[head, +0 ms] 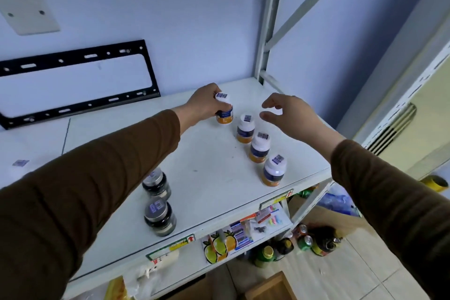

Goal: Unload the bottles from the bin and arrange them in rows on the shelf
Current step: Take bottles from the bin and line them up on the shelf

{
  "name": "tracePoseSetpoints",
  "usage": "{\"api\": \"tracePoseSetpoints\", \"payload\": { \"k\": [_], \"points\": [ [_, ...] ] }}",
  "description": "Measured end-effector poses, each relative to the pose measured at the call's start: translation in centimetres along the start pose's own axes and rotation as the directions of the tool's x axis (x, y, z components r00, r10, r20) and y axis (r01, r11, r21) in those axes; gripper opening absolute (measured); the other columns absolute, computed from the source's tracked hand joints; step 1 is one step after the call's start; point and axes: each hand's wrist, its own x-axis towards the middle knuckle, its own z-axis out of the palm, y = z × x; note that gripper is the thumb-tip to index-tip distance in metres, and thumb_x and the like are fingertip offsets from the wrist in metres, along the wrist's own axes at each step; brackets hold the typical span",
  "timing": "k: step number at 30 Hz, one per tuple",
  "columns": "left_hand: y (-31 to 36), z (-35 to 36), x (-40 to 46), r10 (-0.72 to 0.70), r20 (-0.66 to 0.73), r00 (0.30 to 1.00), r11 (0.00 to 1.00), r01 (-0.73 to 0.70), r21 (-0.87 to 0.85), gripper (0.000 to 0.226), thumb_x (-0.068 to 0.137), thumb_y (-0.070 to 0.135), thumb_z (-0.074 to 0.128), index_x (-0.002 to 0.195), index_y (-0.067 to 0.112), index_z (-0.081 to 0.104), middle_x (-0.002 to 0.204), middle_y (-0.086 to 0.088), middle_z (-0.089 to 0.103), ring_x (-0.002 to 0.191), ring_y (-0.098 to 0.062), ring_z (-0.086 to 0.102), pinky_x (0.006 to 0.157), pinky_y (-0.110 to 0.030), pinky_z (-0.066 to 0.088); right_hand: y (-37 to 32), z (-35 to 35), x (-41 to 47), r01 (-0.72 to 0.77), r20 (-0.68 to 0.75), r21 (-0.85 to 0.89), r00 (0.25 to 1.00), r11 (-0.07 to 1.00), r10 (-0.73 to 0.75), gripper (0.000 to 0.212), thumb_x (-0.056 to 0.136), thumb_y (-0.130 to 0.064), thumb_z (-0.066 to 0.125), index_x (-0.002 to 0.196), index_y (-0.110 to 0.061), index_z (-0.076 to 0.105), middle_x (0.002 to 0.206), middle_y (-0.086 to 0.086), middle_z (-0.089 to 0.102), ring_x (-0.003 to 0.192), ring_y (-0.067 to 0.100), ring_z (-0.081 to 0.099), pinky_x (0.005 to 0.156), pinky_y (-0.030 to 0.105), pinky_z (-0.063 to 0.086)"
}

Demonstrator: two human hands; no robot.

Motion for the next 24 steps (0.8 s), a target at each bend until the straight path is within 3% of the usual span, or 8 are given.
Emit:
{"api": "tracePoseSetpoints", "payload": {
  "k": [4,9,14,17,21,24],
  "points": [
    [0.1,2.3,2.5,-0.043,0.0,0.999,0.998,0.043,0.044,0.039,0.078,0.025,0.077,0.107,0.009,0.057,0.111,-0.011,0.063,0.106,-0.028,0.063,0.094,-0.049,0.054,2.5,0.1,1.5,-0.003,0.022,0.016,1.0,1.0,0.003,0.027,0.091,-0.043,0.063,0.113,-0.028,0.063,0.115,-0.01,0.064,0.108,0.012,0.057,0.076,0.025,0.035],
    [0.0,4.4,4.4,-0.052,-0.001,0.999,0.992,0.052,0.112,0.038,0.075,0.028,0.078,0.1,0.009,0.057,0.105,-0.012,0.065,0.1,-0.032,0.065,0.09,-0.049,0.054,4.3,0.8,2.6,-0.023,0.065,0.066,0.998,0.998,0.019,0.027,0.091,-0.04,0.064,0.114,-0.026,0.064,0.116,-0.008,0.065,0.109,0.015,0.058,0.088,0.033,0.046],
    [-0.7,5.2,5.5,-0.083,0.006,0.997,0.988,0.081,0.128,0.04,0.072,0.028,0.081,0.098,0.009,0.057,0.103,-0.013,0.066,0.098,-0.033,0.066,0.09,-0.05,0.055,5.0,1.5,3.4,-0.032,0.076,0.064,0.997,0.997,0.027,0.027,0.091,-0.042,0.064,0.114,-0.027,0.064,0.115,-0.008,0.064,0.107,0.014,0.057,0.085,0.03,0.045],
    [-0.8,5.3,5.8,-0.078,0.006,0.997,0.985,0.077,0.153,0.038,0.071,0.028,0.081,0.096,0.012,0.056,0.096,-0.007,0.066,0.093,-0.029,0.066,0.085,-0.045,0.056,5.2,1.5,3.8,-0.032,0.079,0.064,0.996,0.997,0.026,0.027,0.092,-0.042,0.063,0.114,-0.028,0.063,0.115,-0.01,0.065,0.108,0.013,0.057,0.084,0.03,0.044],
    [-0.8,5.5,5.7,-0.053,0.001,0.999,0.975,0.051,0.217,0.035,0.073,0.032,0.079,0.091,0.018,0.052,0.085,0.002,0.061,0.08,-0.02,0.058,0.06,-0.03,0.043,5.2,1.6,4.1,-0.029,0.071,0.079,0.997,0.996,0.023,0.025,0.092,-0.041,0.063,0.113,-0.027,0.063,0.114,-0.01,0.065,0.106,0.012,0.058,0.08,0.028,0.041],
    [-0.8,5.5,5.6,-0.059,0.007,0.998,0.975,0.057,0.215,0.037,0.075,0.032,0.078,0.098,0.016,0.054,0.097,-0.004,0.064,0.09,-0.024,0.062,0.067,-0.03,0.047,5.0,1.7,4.0,-0.037,0.081,0.083,0.996,0.996,0.03,0.024,0.092,-0.041,0.062,0.112,-0.028,0.063,0.115,-0.011,0.065,0.107,0.011,0.057,0.082,0.029,0.044]
  ]
}}
